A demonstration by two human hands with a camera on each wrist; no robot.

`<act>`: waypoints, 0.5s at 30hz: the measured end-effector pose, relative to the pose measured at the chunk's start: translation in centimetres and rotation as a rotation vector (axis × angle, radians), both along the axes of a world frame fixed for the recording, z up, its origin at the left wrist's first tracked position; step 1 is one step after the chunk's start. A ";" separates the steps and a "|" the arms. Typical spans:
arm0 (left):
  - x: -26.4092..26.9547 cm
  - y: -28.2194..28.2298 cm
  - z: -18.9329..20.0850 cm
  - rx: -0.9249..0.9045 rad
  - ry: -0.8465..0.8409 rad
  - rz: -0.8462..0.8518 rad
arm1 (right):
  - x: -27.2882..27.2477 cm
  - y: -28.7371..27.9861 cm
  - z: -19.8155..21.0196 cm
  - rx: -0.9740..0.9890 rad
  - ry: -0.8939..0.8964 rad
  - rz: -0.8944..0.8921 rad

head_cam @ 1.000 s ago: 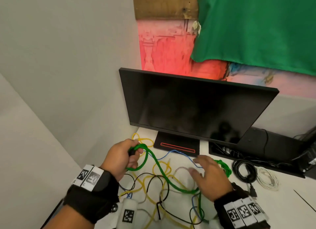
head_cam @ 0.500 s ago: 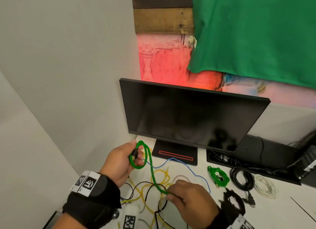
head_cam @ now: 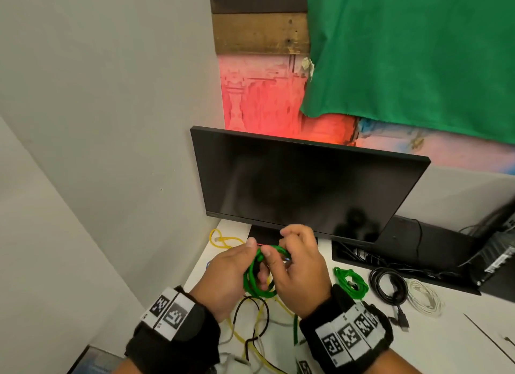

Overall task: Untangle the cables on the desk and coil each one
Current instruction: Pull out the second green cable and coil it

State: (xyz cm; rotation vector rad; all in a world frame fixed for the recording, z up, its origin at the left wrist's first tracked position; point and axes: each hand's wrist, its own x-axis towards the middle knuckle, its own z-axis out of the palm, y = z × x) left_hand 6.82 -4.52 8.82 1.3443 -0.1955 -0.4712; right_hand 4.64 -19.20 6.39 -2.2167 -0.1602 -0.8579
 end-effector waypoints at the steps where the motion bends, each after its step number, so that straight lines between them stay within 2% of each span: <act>1: -0.1 -0.2 0.1 -0.103 0.049 -0.011 | 0.0 0.1 -0.1 0.072 0.046 0.014; 3: -0.2 -0.6 0.4 -0.222 0.123 -0.024 | 0.2 0.2 -0.1 0.172 0.140 0.084; 7: -0.2 -0.9 0.8 -0.277 0.226 -0.087 | 0.3 0.2 0.2 0.222 0.093 0.193; 9: 0.0 -0.9 0.9 -0.291 0.250 -0.123 | 0.3 0.3 0.1 0.224 0.064 0.177; 12: 0.4 -0.9 1.0 -0.236 0.212 -0.161 | 0.3 0.5 -0.1 0.198 0.035 0.157; 15: 0.6 -0.8 0.8 -0.057 0.107 -0.150 | 0.3 0.5 0.0 0.273 0.070 0.253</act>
